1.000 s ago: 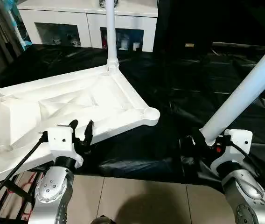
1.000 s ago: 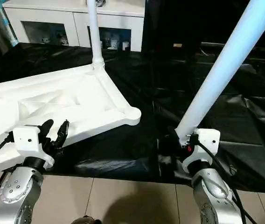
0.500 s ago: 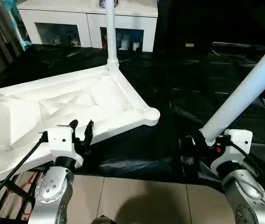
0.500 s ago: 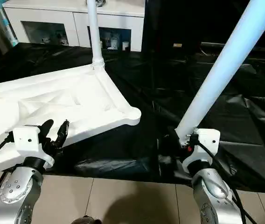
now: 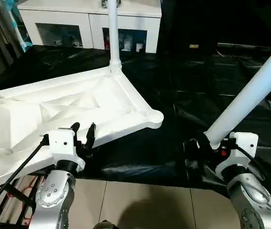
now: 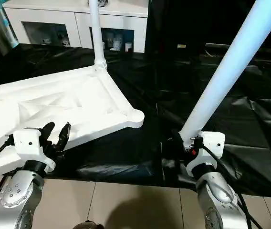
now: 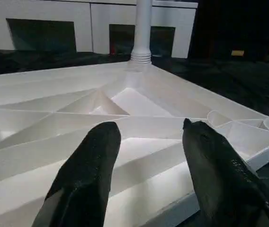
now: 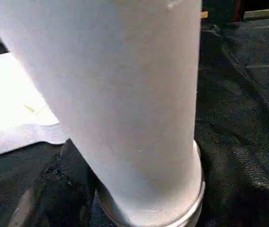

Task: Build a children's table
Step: Insert table leg to table base

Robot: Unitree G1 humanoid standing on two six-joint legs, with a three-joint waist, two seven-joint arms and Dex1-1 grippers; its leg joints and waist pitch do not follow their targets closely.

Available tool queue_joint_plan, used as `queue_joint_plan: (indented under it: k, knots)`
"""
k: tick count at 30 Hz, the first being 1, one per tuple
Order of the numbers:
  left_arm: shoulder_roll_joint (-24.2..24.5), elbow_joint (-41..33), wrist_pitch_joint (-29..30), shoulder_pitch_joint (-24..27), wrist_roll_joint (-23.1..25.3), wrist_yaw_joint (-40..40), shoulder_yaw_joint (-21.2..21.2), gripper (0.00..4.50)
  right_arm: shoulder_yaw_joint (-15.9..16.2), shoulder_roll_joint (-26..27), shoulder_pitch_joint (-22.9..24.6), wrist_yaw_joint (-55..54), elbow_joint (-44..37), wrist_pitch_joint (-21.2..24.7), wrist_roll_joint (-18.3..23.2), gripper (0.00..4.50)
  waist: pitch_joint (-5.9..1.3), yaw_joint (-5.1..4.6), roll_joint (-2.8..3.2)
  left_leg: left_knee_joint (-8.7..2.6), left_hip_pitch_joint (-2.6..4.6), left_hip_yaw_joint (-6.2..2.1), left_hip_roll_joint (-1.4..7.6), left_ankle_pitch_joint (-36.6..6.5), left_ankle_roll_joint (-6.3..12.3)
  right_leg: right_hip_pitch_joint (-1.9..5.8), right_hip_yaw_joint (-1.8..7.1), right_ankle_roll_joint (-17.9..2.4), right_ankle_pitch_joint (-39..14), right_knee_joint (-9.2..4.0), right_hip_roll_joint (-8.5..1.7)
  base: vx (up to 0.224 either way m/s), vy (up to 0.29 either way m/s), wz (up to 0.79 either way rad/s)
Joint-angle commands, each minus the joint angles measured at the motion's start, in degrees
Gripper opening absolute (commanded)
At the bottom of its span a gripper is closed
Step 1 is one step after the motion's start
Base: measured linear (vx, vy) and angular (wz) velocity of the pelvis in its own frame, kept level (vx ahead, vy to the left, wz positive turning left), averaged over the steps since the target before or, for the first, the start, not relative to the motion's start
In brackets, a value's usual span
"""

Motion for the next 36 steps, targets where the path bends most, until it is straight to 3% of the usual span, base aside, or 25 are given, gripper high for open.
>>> queue_joint_plan:
  k: [1,36]
  knots:
    - [0.1,-0.7,0.5,0.3,-0.3,0.2,-0.6,2.50,-0.4,-0.3,-0.3,-0.1,0.1,0.3,0.3,2.63,-2.61,0.07,-0.39,-4.51,1.12,-2.21,4.75,-19.6,-0.48,0.79,2.84,-6.2,-14.1,-4.64,-3.95,0.000,0.000,0.00]
    - [0.1,-0.7,0.5,0.3,-0.3,0.2,-0.6,2.50,-0.4,-0.3,-0.3,-0.1,0.1,0.3,0.3,2.63,-2.63,0.06,-0.38,-4.51,1.10,-2.22,4.76,-19.3,-0.45,0.82,2.81,-6.4,-13.3,-4.55,-3.90,0.000,0.000,0.00]
